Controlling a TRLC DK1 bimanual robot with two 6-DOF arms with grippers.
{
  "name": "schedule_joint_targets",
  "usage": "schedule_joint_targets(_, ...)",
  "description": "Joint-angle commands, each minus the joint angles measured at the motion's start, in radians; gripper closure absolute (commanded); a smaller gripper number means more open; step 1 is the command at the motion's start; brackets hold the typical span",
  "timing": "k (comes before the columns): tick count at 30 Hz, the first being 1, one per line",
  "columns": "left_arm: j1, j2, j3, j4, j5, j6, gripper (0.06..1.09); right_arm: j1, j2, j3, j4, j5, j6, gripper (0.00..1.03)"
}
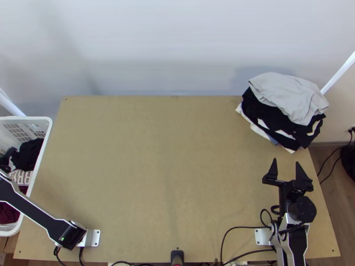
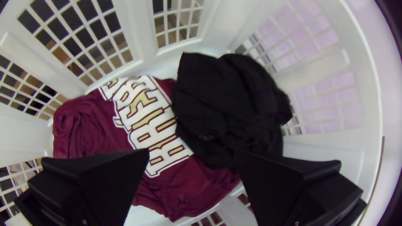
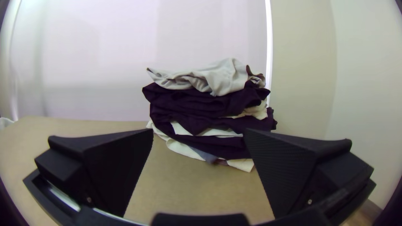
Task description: Fold the t-shirt
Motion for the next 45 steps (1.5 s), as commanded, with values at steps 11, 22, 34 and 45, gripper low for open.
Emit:
schedule_joint_targets(11,0.065,0.217,0.042,0.015,-0.066,0.104,0.11,-0.003,-0.006,-0.007,-0.015,0.007,0.012,0.04)
schedule_joint_targets(22,0.082,0.27,0.039,0.115,-0.066,0.121,1.05,-0.003,-0.006,-0.007,-0.016,0.007,0.012,0.04)
schedule_joint_targets(34,0.123,-0.147,0.005,0.039,-0.015,0.051,1.05,-0.003,-0.006,-0.007,-0.015,0.007,0.012,0.04)
schedule_joint_targets(45,0.126,-0.578,0.013,0.038,0.031,-0.034,1.05,-0.003,-0.006,-0.007,-0.016,0.007,0.012,0.04)
